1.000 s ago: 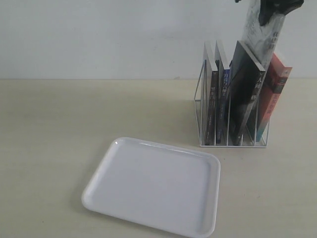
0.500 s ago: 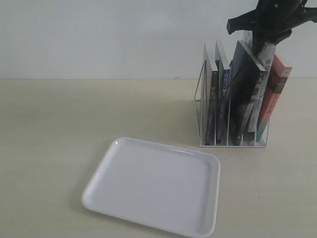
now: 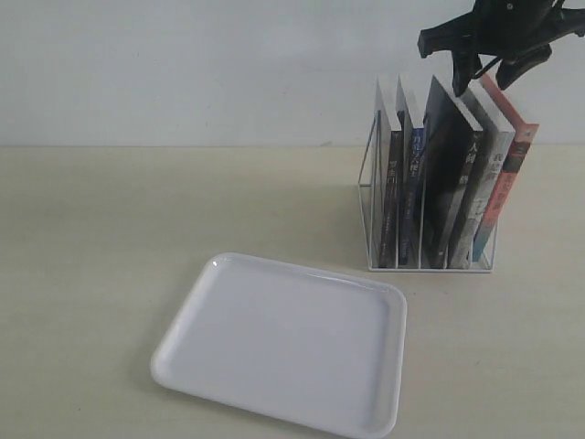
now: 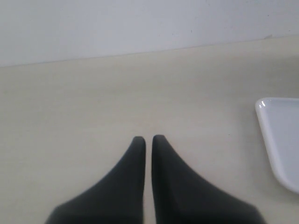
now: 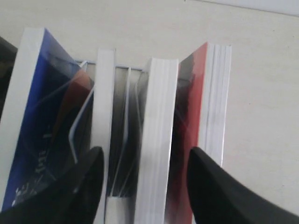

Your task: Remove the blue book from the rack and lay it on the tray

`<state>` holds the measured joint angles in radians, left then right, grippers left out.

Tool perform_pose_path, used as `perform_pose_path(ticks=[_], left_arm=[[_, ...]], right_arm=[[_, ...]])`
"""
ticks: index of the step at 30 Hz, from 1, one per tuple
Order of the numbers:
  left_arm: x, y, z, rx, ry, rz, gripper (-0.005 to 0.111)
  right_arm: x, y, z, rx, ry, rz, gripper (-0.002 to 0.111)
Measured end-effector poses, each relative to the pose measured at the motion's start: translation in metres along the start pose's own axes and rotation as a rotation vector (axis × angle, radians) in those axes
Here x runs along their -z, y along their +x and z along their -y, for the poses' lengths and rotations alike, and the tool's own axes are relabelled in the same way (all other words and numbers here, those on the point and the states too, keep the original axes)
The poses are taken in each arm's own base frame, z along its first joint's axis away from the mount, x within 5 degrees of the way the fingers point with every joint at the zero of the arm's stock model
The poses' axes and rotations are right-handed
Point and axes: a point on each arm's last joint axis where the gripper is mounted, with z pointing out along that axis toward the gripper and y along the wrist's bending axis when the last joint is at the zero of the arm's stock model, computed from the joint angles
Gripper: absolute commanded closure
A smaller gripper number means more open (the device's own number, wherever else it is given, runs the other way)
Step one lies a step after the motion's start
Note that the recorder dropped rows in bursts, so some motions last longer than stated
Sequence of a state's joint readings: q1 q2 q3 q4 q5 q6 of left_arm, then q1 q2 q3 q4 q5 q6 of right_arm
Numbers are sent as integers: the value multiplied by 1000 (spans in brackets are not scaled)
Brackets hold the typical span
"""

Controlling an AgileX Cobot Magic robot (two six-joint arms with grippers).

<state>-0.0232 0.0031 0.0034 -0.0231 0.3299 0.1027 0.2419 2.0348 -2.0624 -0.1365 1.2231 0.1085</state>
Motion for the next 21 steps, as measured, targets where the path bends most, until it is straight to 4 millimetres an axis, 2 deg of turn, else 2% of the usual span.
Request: perform_pose_path(ticks=[3, 10, 14, 16, 21], left_arm=[[0, 0, 0, 0, 0, 0, 102], [0, 0, 0, 0, 0, 0, 102], [0, 0, 0, 0, 0, 0, 102], [0, 0, 0, 0, 0, 0, 102], [0, 0, 0, 0, 0, 0, 102]], right_arm=[[9, 0, 1, -2, -1, 17, 56], [57, 1, 5, -22, -30, 111, 56], [71, 3, 1, -42, -101, 132, 56], [71, 3, -4, -53, -155, 127, 60], [73, 4, -14, -68, -273, 116, 79]])
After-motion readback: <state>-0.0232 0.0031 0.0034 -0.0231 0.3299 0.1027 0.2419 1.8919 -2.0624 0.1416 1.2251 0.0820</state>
